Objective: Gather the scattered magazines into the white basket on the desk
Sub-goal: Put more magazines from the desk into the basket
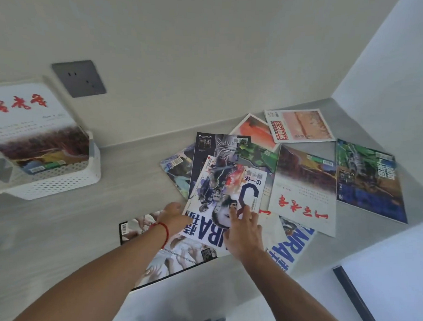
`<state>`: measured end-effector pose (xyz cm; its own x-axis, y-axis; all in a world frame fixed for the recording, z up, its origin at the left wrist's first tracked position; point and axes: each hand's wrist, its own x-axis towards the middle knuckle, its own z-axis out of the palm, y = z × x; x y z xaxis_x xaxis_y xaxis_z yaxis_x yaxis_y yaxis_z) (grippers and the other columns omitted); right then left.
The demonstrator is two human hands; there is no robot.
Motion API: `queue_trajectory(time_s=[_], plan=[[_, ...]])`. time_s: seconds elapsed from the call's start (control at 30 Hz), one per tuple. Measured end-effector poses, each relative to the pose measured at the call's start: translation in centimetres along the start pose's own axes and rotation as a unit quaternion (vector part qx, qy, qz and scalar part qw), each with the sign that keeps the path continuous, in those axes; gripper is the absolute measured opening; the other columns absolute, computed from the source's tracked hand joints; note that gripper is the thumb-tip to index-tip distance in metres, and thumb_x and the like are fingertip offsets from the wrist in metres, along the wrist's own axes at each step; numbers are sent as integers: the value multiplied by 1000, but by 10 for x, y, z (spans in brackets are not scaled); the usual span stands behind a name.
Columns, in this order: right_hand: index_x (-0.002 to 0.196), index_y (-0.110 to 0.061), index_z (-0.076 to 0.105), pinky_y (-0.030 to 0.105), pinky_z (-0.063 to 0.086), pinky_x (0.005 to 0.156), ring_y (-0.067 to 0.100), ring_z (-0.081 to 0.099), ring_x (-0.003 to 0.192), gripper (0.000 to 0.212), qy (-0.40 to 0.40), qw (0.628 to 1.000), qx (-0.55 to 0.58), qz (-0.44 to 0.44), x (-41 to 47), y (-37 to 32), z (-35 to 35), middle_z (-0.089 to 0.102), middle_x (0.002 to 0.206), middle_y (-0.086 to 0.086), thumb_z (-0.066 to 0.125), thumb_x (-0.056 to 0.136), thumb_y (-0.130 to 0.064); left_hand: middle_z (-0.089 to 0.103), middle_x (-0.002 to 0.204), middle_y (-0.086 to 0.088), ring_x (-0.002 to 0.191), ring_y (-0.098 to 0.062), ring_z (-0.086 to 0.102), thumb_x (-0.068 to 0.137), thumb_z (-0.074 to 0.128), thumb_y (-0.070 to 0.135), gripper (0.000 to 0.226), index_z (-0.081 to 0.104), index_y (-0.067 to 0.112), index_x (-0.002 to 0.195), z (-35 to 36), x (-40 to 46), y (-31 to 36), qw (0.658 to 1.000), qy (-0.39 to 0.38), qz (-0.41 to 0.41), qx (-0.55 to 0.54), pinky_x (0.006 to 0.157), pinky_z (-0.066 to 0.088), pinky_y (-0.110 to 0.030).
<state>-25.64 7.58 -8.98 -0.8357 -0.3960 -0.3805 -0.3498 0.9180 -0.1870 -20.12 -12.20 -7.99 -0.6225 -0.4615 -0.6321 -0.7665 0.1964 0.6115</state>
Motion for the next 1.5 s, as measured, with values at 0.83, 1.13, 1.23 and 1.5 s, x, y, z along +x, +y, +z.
queue_trajectory(time_s=[0.83, 1.13, 1.23, 1.5], plan=[[137, -28, 54, 45, 51, 103, 20, 69, 110, 72, 92, 922, 3, -377, 40, -126, -103, 71, 126, 0, 79, 76, -58, 73, 124, 2, 114, -18, 66, 101, 56, 7, 30, 74, 24, 120, -191, -68, 19, 932, 36, 297, 205, 99, 51, -33], [119, -33, 71, 3, 48, 64, -11, 69, 73, 37, -109, 901, 318, -276, 29, -205, -100, 74, 89, -32, 82, 83, -32, 68, 123, 12, 114, -3, 63, 81, 83, 41, 43, 63, 35, 119, -257, -74, -53, 920, 270, 222, -178, 98, 50, -29], [113, -28, 74, 14, 55, 62, 9, 76, 74, 36, -124, 851, 470, -200, 28, -218, -90, 80, 93, -6, 82, 78, -30, 53, 148, 0, 134, -22, 54, 79, 83, 46, 85, 37, 30, 149, -253, -76, -95, 905, 253, 91, -330, 110, 47, -48], [105, -21, 78, 28, 55, 61, 23, 67, 74, 28, -132, 806, 570, -93, 29, -252, -52, 80, 95, 7, 81, 77, -26, 73, 119, -14, 112, -32, 71, 89, 58, -18, 51, 58, 18, 125, -258, -73, -154, 912, 112, 86, -385, 85, 62, -49]])
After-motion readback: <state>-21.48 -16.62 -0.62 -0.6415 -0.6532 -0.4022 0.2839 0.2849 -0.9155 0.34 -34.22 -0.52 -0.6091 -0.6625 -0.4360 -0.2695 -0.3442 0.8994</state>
